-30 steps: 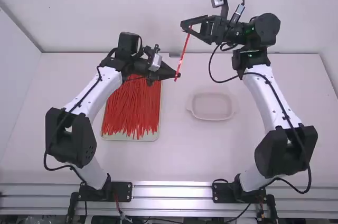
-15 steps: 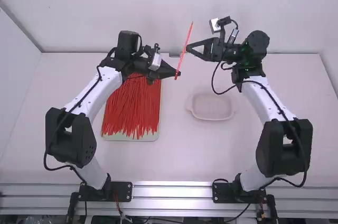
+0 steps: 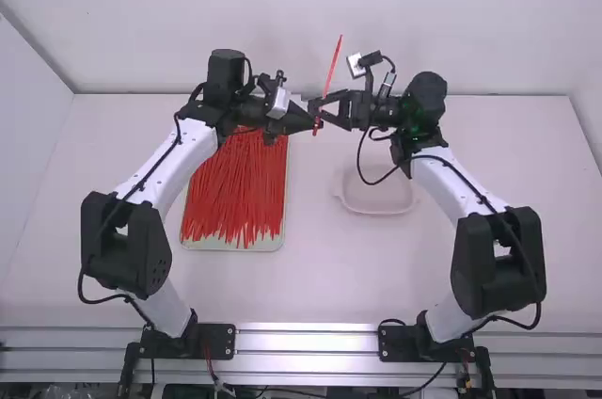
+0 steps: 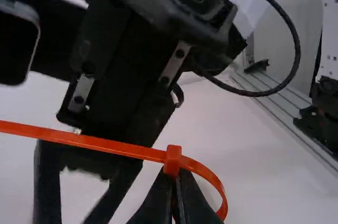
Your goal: Fasten the cable tie
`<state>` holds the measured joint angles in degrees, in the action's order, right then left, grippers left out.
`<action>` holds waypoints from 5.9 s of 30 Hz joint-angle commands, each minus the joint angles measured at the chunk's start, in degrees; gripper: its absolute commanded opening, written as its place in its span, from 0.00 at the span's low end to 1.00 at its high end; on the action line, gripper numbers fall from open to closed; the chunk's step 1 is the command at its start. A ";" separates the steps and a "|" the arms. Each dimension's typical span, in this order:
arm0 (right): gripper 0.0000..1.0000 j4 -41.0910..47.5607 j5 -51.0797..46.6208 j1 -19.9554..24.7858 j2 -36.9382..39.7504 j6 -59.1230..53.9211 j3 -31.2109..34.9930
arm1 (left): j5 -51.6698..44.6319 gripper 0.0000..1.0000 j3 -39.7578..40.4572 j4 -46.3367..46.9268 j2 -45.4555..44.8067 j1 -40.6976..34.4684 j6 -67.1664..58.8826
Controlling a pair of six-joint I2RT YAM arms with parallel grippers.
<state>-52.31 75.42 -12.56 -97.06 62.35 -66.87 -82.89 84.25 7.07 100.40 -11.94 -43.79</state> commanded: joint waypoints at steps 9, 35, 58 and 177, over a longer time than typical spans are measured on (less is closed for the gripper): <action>0.00 -5.55 -0.50 -0.37 0.83 5.29 0.20 | 1.31 0.02 -0.31 -0.09 0.11 0.31 2.43; 0.00 5.64 6.01 5.73 0.83 -6.10 0.22 | 17.97 0.99 -0.31 -1.53 0.11 1.51 25.05; 0.00 63.10 -23.71 9.53 0.83 -55.32 0.22 | 23.85 0.99 -5.99 15.10 0.11 7.21 25.27; 0.09 52.31 -75.42 12.56 77.74 -62.35 66.87 | 82.89 0.10 -71.58 -7.07 -68.93 11.94 43.79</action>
<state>-0.40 0.12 0.16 -20.69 -0.25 -0.58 -1.69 14.17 0.14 33.15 -0.12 0.03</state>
